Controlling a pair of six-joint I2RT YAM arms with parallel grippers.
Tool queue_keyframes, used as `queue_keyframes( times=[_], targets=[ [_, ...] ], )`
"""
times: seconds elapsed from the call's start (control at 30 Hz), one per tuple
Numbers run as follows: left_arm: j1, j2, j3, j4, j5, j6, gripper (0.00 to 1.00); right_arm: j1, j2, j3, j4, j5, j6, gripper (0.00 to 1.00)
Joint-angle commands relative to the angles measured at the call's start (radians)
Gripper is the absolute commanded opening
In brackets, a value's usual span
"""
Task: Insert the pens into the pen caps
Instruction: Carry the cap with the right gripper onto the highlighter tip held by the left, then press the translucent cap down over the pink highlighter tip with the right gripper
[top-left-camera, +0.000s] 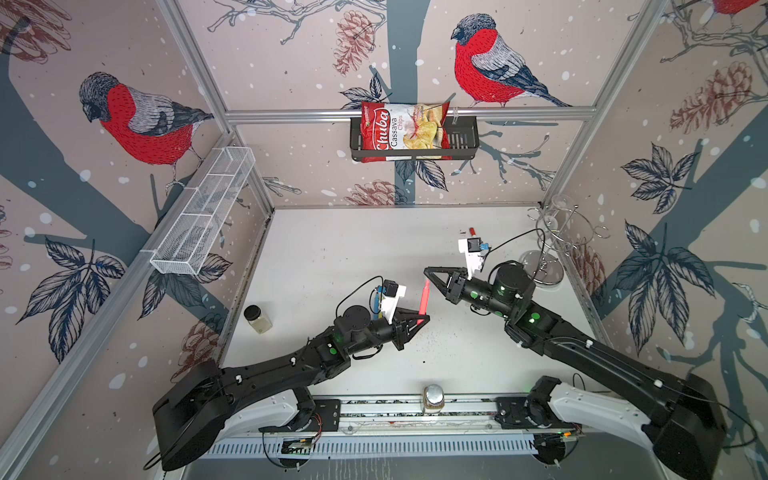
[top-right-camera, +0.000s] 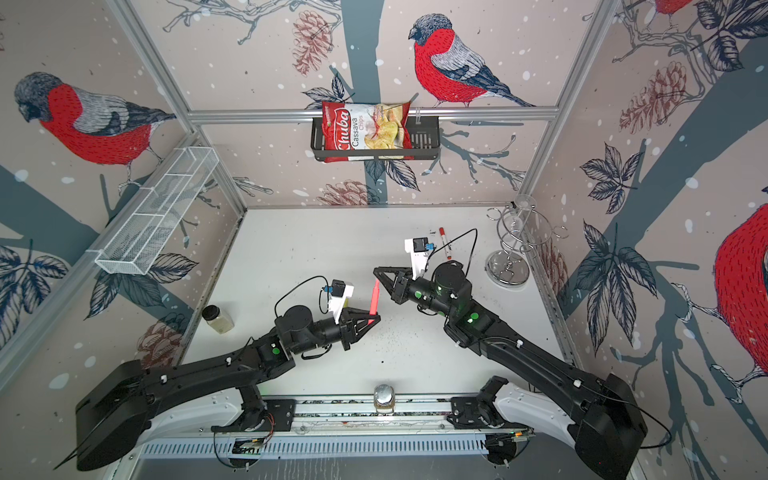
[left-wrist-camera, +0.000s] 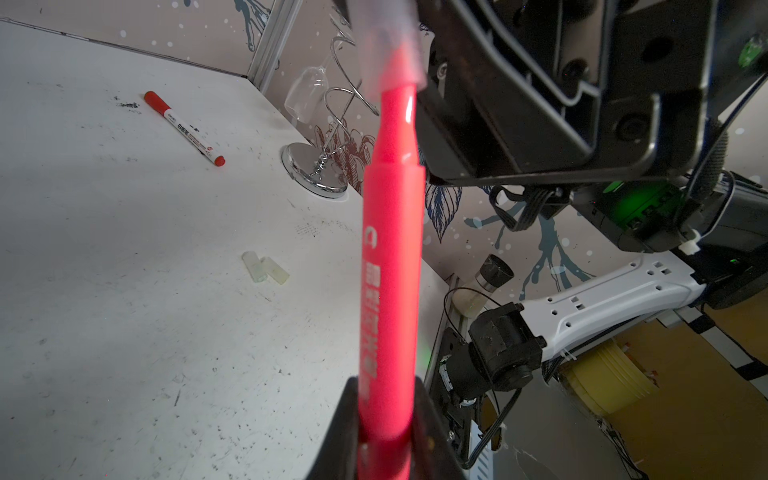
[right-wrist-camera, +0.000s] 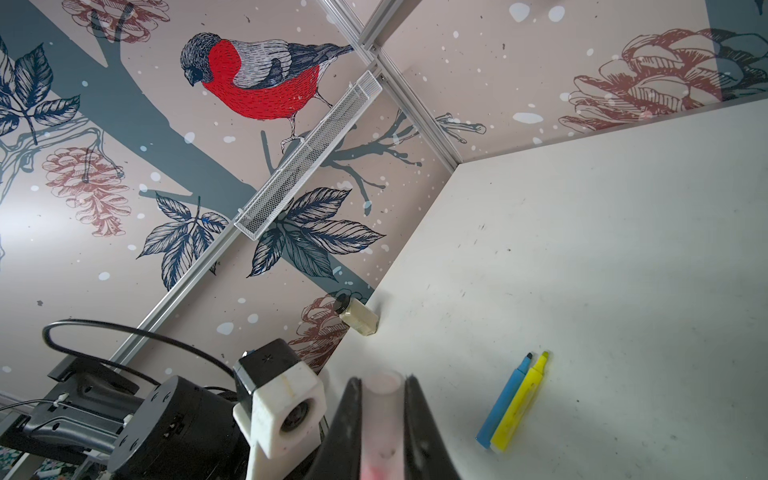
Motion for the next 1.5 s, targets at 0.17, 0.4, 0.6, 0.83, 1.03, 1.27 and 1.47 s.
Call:
queue_keyframes(
  times=[0.17,0.4,0.6,0.83,1.03,1.27,1.47],
  targets=[
    [-0.001,-0.009,-0.003,0.074,-0.04,-0.007,0.0,0.011,-0.002,-0.012,0.054,0.008,0.009,0.07],
    [-0.001,-0.021,-0.013,0.108,-0.065,-0.028,0.0,0.022,-0.005,-0.029,0.085,0.01,0.016,0.07],
    [-0.001,-0.036,-0.02,0.13,-0.082,-0.036,0.0,0.035,-0.007,-0.042,0.111,0.017,0.019,0.07],
    [-0.001,-0.059,-0.01,0.101,-0.101,-0.017,0.0,0.05,-0.008,-0.05,0.131,0.02,0.018,0.08],
    [-0.001,-0.074,-0.006,0.089,-0.099,-0.011,0.0,0.058,-0.006,-0.049,0.133,0.01,0.01,0.08],
    [-0.001,-0.097,0.001,0.062,-0.098,0.001,0.0,0.067,-0.002,-0.043,0.133,-0.019,-0.008,0.08],
    [-0.001,-0.122,0.006,0.034,-0.101,0.012,0.0,0.077,-0.002,-0.032,0.125,-0.039,-0.026,0.08]
  ],
)
